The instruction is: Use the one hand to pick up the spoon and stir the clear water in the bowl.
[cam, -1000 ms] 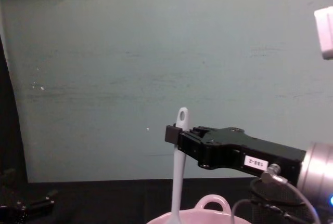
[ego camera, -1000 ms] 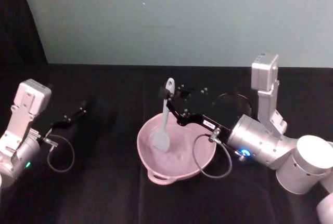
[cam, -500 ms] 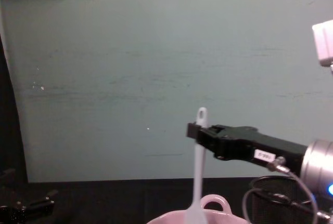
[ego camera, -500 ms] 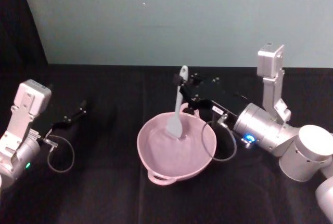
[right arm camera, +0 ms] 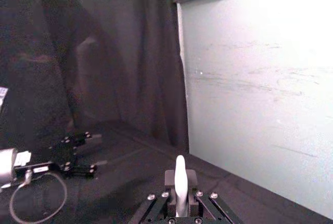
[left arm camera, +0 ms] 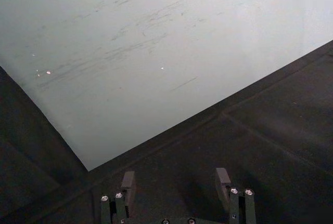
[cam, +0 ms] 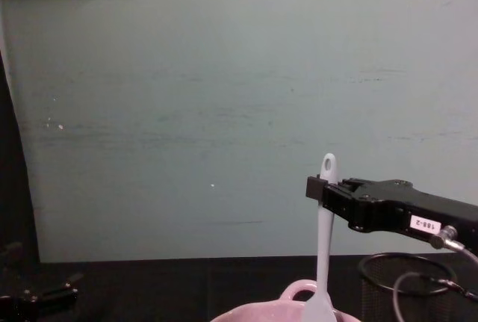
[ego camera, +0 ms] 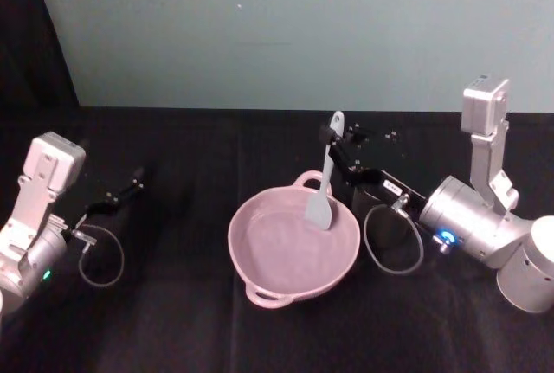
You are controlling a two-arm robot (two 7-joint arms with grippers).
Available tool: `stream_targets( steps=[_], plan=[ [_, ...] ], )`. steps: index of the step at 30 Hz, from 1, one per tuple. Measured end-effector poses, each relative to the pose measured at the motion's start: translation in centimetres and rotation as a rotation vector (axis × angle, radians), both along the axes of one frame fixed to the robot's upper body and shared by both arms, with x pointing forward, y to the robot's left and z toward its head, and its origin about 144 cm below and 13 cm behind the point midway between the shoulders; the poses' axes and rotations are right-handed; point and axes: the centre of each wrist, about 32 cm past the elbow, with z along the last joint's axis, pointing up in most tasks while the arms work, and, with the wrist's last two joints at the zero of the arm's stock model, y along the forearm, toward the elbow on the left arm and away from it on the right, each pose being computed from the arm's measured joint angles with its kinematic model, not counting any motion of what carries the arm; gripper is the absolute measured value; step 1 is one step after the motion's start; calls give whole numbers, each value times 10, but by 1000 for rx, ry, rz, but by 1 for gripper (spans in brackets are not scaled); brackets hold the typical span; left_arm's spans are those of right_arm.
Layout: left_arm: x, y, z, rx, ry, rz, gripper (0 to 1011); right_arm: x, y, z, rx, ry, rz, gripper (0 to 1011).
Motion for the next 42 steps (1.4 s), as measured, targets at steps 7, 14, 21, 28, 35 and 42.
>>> stream_targets(
  steps=[7,14,21,28,35,42],
  plan=[
    [0,0,0,0,0,0,1005,-12,5,2,-17,-5,33,123],
    [0,0,0,0,0,0,1005,-21,23,1,1,-5,100,123],
    [0,0,0,0,0,0,1005,-21,38,0,30,-2,145,123],
    [0,0,0,0,0,0,1005,-11,47,-3,54,10,156,123],
    [0,0,0,0,0,0,1005,4,45,-10,80,44,122,123],
    [0,0,0,0,0,0,1005,11,29,-10,64,39,60,123]
  ],
)
